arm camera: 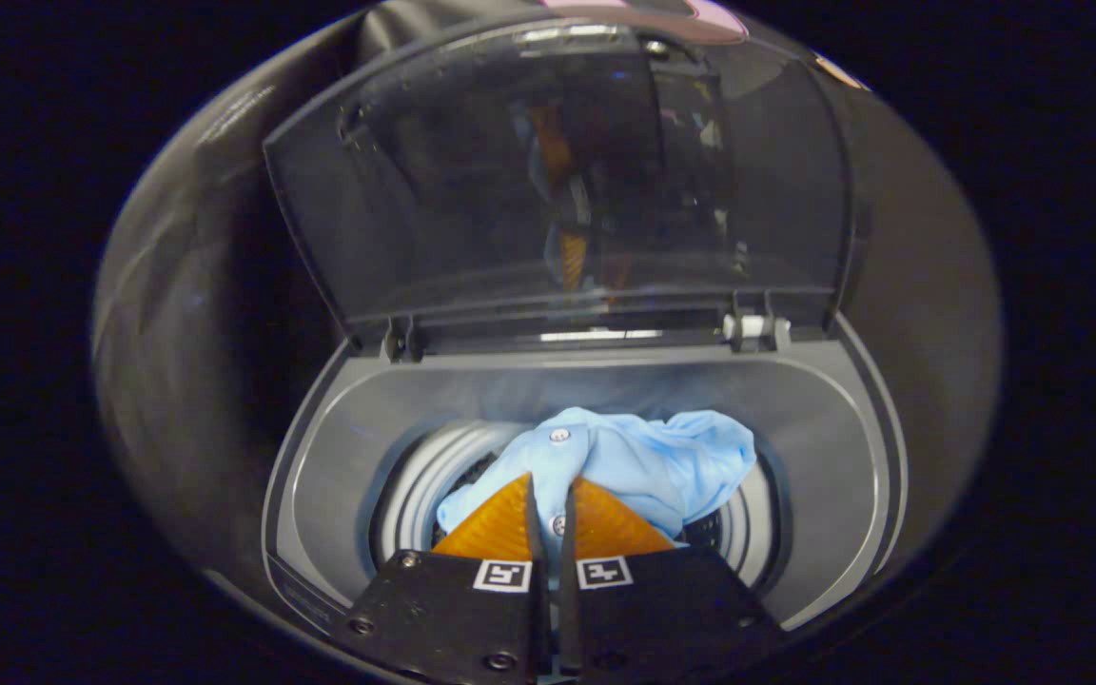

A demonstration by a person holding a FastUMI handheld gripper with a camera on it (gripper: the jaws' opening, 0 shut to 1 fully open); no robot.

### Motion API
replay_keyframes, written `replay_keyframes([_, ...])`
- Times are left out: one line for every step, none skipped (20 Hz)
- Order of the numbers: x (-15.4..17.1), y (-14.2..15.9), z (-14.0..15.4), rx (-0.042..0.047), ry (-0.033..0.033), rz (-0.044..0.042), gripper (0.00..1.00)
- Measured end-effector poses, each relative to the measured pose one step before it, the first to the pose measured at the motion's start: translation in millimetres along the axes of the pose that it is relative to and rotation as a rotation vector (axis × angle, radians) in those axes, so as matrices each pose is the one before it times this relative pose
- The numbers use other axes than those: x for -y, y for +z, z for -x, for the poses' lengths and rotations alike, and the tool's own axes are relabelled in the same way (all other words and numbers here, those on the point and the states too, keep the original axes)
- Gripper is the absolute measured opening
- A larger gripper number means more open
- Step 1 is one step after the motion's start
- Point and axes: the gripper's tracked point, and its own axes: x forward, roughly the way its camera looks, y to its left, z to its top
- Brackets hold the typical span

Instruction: Put the clothes into the washing machine and then close the washing machine lid.

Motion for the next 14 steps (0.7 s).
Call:
replay_keyframes([3.28,-4.53,1.34,-0.02248,-0.00351,-0.01076,0.04])
replay_keyframes([2.27,-3.81,-2.29,-0.02500,-0.00703,-0.02529,0.04])
replay_keyframes([3.50,-2.04,-2.47,-0.01721,-0.01923,-0.00986,0.07])
replay_keyframes([5.43,0.00,-0.91,-0.01270,-0.02237,-0.00411,0.08])
replay_keyframes([1.21,-0.66,-0.52,-0.00243,-0.02174,-0.00308,0.10])
replay_keyframes([2.42,-1.06,-1.46,-0.00618,-0.02058,-0.00614,0.13])
replay_keyframes([0.10,-1.78,-0.72,-0.00200,-0.00853,-0.00426,0.18])
replay_keyframes([-1.43,1.17,-0.18,-0.00150,0.00785,0.00446,0.22])
replay_keyframes([1.07,-2.09,-1.53,-0.00238,-0.00093,-0.00174,0.30])
replay_keyframes([-0.26,0.89,1.36,-0.00012,-0.00760,-0.00501,0.44])
replay_keyframes([-1.35,-0.23,0.15,0.00561,0.00402,0.00570,0.58])
replay_keyframes([1.74,2.19,0.37,0.01211,-0.00837,0.00485,0.71])
replay_keyframes([-2.70,0.05,2.67,0.01730,-0.00177,0.01187,0.85])
replay_keyframes([-0.81,0.82,1.76,0.00972,-0.00308,0.01521,0.99])
